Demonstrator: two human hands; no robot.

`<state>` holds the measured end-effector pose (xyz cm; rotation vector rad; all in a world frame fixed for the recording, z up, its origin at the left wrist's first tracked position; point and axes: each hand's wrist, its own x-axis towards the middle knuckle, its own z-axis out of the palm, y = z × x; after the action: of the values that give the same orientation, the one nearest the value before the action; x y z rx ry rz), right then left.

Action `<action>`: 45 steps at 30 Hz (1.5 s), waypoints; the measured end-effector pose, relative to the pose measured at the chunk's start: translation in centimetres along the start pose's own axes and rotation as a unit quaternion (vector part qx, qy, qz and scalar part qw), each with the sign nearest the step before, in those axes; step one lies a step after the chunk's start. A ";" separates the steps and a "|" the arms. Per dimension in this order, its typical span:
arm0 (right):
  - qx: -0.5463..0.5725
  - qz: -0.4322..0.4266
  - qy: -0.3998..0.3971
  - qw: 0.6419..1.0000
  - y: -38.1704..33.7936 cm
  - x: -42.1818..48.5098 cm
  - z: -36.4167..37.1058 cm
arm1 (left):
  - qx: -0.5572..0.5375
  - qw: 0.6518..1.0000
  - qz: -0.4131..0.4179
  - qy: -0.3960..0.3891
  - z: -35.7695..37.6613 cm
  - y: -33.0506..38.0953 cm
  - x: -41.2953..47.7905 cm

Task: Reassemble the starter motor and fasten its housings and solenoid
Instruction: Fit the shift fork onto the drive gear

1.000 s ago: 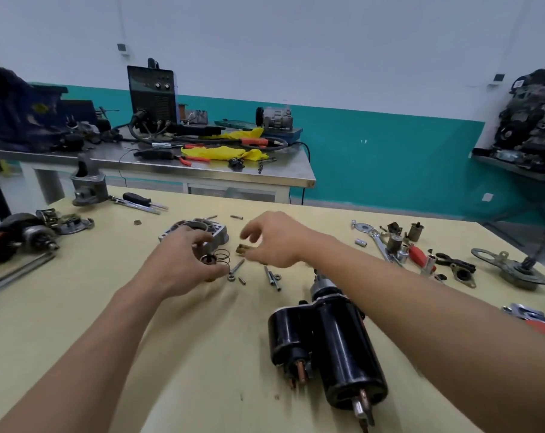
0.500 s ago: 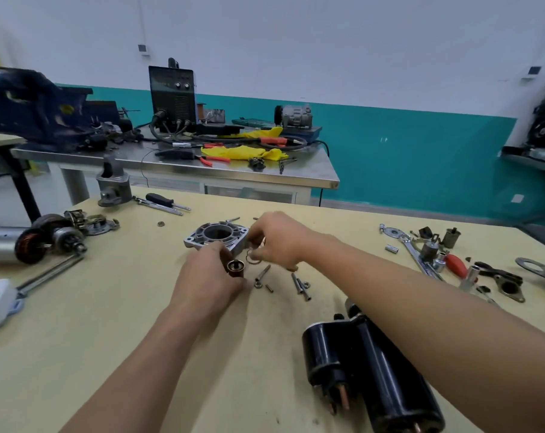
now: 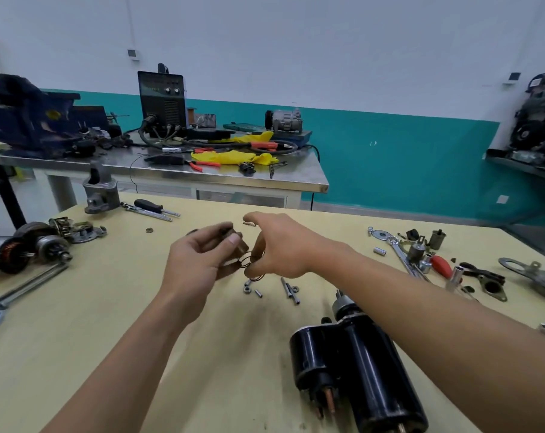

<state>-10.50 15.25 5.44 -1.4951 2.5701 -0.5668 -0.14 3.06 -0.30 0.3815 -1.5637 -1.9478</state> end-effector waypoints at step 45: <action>-0.191 0.025 -0.012 0.981 1.4 2.7 -0.1 | 0.268 0.961 0.046 0.044 0.6 -1.3 0.2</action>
<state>-13.04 13.55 5.23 -1.5171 2.8021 -0.0453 -1.02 3.59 -1.32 0.5936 -1.9978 -1.3924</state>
